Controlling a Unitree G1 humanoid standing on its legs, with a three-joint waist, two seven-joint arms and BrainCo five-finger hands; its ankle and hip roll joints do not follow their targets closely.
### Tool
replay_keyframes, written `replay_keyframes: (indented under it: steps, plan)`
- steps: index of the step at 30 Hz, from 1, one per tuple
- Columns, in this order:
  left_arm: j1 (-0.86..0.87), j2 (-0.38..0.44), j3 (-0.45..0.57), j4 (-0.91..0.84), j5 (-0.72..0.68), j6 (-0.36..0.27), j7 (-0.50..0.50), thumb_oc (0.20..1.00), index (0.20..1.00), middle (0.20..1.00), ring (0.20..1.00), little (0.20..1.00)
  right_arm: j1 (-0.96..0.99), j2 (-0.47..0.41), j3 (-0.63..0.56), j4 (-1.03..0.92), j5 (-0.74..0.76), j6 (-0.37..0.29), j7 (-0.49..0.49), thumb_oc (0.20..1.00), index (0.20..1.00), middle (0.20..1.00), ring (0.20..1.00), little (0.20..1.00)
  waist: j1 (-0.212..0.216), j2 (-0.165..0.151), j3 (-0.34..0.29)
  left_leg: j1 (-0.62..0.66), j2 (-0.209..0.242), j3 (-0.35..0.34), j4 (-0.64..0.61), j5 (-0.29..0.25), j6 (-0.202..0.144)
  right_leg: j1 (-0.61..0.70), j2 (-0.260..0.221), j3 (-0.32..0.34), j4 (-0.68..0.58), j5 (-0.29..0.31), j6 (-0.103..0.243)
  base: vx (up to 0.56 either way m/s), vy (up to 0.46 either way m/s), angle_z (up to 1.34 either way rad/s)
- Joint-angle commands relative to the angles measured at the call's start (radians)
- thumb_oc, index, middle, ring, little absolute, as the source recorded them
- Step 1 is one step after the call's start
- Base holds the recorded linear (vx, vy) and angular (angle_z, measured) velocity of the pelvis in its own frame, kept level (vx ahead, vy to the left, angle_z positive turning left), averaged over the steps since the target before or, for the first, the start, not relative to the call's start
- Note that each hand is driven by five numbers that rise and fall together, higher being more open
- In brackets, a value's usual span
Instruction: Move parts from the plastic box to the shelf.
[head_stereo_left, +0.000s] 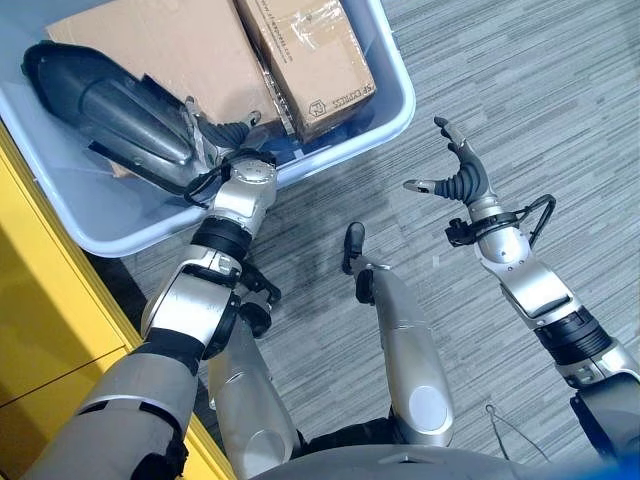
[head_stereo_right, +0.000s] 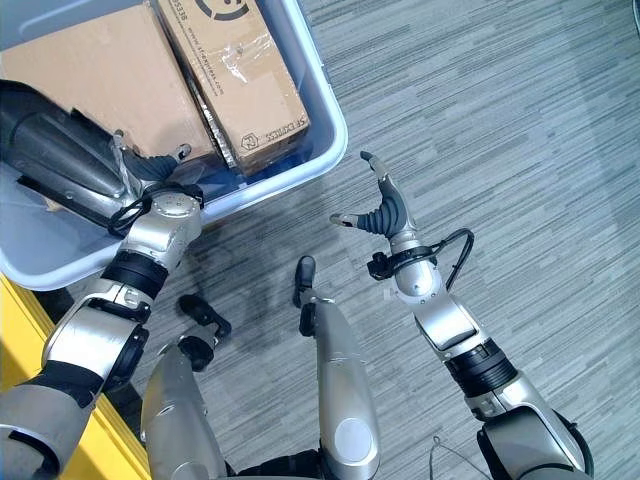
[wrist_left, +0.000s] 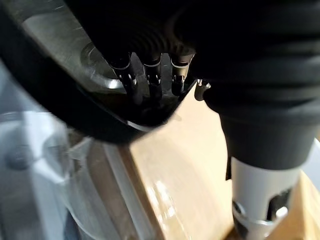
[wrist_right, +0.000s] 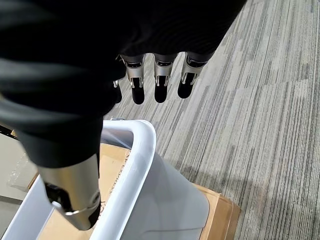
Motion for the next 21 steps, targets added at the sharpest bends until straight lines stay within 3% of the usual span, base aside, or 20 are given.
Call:
replay_keyframes:
  steps: [1,11,21]
  plan:
    - [-0.045,0.019,-0.078,-0.026,0.176,-0.032,-0.132,1.0,1.0,1.0,1.0,1.0,0.004,-0.017,-0.047,-0.044,0.007,-0.029,-0.018,1.0,1.0,1.0,1.0,1.0,0.0,-0.038,-0.029,0.001,0.031,-0.045,0.064,-0.028,-0.098,0.026,-0.036,0.01,-0.013,-0.002,0.125,0.0,0.0,0.0]
    - [-0.055,0.012,-0.189,-0.1,0.38,-0.074,-0.256,1.0,1.0,1.0,1.0,1.0,0.041,-0.023,-0.062,-0.061,-0.005,-0.038,0.004,1.0,1.0,1.0,1.0,1.0,-0.023,-0.032,-0.029,0.011,0.029,-0.017,0.052,-0.02,-0.096,0.024,-0.028,0.026,-0.018,0.0,0.124,-0.01,0.021,-0.04]
    - [-0.001,0.022,-0.215,-0.178,0.472,-0.052,-0.105,1.0,1.0,1.0,1.0,1.0,0.105,-0.019,-0.061,-0.074,-0.016,-0.075,0.022,1.0,1.0,1.0,1.0,1.0,-0.029,-0.027,-0.029,0.038,0.026,-0.001,0.037,-0.008,-0.1,0.045,-0.015,0.036,-0.029,-0.01,0.119,0.0,-0.001,-0.02]
